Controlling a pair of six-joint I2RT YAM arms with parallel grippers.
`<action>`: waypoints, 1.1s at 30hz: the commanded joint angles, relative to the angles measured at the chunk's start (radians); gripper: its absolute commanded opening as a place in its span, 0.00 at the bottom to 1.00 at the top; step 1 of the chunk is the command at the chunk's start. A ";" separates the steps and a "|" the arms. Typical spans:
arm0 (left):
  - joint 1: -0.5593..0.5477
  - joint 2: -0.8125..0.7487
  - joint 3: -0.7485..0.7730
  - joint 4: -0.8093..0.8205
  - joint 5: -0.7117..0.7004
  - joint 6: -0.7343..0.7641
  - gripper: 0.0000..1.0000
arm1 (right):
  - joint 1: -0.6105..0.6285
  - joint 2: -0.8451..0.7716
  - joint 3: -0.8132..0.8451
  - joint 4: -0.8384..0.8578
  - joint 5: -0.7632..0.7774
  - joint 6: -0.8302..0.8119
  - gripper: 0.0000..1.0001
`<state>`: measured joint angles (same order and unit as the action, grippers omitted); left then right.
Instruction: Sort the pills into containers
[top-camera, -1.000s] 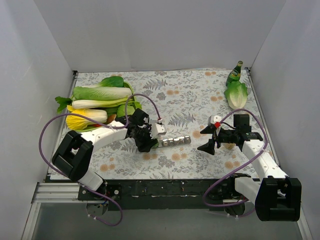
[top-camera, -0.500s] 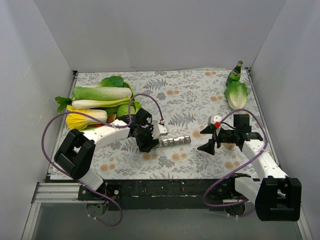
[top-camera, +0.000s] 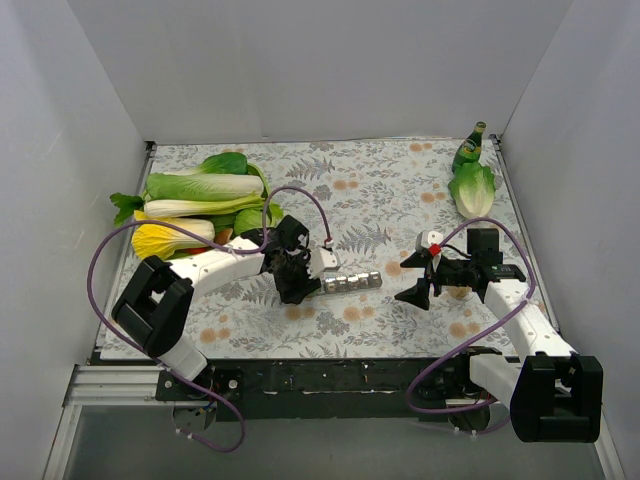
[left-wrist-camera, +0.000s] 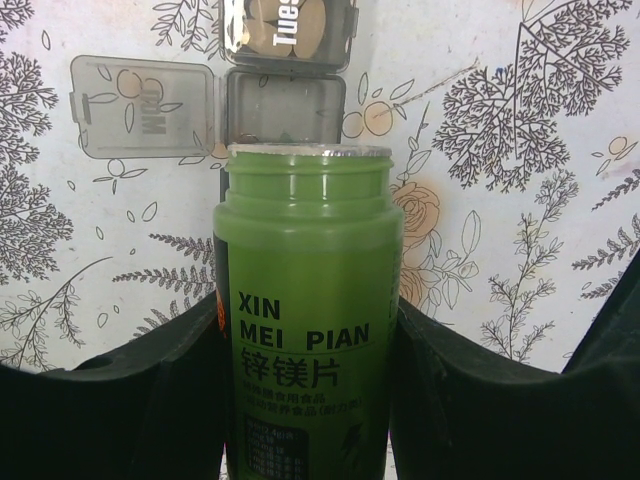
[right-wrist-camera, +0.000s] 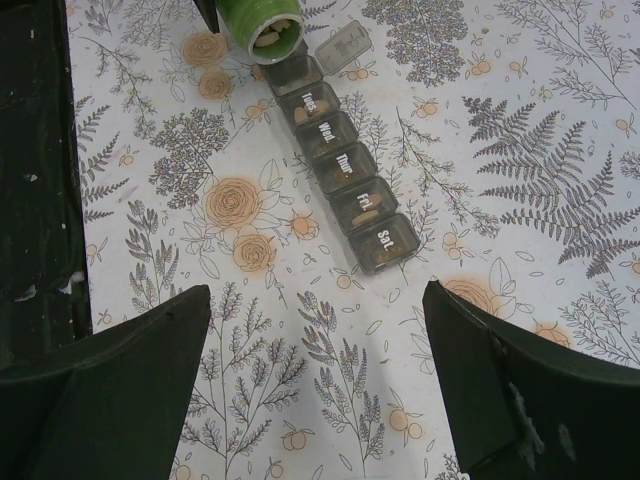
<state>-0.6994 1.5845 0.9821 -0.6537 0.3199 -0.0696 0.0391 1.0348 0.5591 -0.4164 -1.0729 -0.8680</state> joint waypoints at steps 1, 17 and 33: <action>-0.011 0.000 0.044 -0.020 -0.024 -0.009 0.00 | -0.005 -0.005 0.028 -0.007 -0.021 -0.009 0.94; -0.031 0.025 0.081 -0.066 -0.073 -0.029 0.00 | -0.005 -0.005 0.027 -0.005 -0.022 -0.009 0.95; -0.055 0.046 0.121 -0.104 -0.114 -0.050 0.00 | -0.007 -0.007 0.027 -0.005 -0.024 -0.011 0.95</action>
<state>-0.7456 1.6337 1.0561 -0.7486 0.2214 -0.1131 0.0387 1.0348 0.5591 -0.4164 -1.0729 -0.8680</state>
